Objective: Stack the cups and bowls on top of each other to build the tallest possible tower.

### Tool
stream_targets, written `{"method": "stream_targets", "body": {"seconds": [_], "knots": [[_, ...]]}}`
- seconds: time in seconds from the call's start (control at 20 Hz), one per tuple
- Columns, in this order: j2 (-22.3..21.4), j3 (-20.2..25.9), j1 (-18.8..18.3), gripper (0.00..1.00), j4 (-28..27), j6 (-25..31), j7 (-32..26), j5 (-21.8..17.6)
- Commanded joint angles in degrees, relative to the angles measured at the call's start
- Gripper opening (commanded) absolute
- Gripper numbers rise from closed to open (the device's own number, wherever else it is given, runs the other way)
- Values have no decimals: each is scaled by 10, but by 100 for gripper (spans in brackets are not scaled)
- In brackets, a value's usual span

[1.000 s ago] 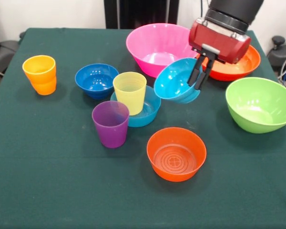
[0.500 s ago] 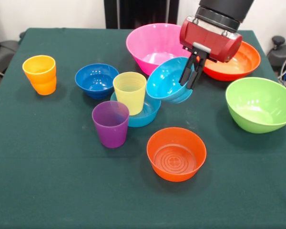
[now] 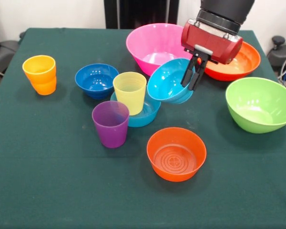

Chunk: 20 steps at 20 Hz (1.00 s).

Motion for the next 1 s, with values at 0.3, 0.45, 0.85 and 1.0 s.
{"method": "stream_targets", "body": {"seconds": [0.3,0.45,0.85,1.0], "knots": [[-20,101,-22,0,50,43,-33,-52],[-39,116,-38,0,68,36,-42,-62],[-76,139,-81,0,98,36,-75,-103],[-85,147,-91,0,100,40,-75,-115]]}}
